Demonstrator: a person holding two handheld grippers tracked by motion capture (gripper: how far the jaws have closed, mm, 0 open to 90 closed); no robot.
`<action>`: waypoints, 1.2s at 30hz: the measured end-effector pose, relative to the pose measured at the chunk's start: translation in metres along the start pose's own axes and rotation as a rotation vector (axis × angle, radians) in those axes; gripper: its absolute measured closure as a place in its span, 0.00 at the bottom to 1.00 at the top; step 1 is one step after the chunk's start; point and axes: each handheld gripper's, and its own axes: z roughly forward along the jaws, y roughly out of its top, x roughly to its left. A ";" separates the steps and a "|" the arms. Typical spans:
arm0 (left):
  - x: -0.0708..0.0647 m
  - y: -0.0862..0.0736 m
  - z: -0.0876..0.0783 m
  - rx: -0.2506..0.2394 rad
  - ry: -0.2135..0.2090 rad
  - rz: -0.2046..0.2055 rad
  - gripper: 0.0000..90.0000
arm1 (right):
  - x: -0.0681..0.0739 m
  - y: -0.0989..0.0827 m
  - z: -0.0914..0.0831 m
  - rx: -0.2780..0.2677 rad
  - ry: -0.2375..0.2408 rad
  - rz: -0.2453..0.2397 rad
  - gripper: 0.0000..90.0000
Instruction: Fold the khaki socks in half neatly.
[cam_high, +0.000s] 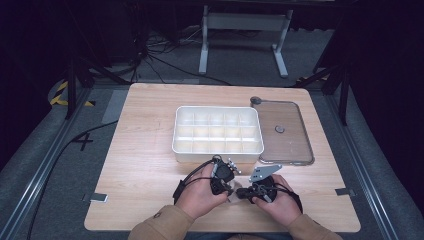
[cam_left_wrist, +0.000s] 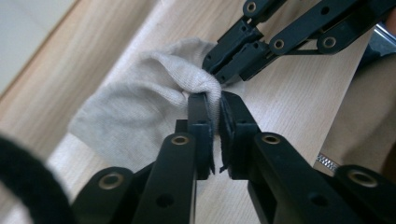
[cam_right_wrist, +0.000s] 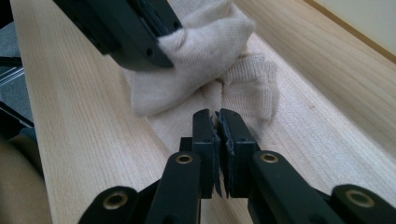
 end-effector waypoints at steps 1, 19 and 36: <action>0.001 0.000 -0.001 -0.007 -0.018 0.001 0.88 | 0.000 0.000 0.000 0.000 0.001 0.000 0.93; 0.013 -0.026 -0.047 -0.113 0.005 -0.079 0.79 | 0.011 0.029 -0.038 -0.134 -0.034 -0.065 0.95; 0.017 -0.043 -0.044 -0.062 0.013 -0.133 0.79 | 0.021 0.041 0.000 -0.059 0.004 -0.146 0.91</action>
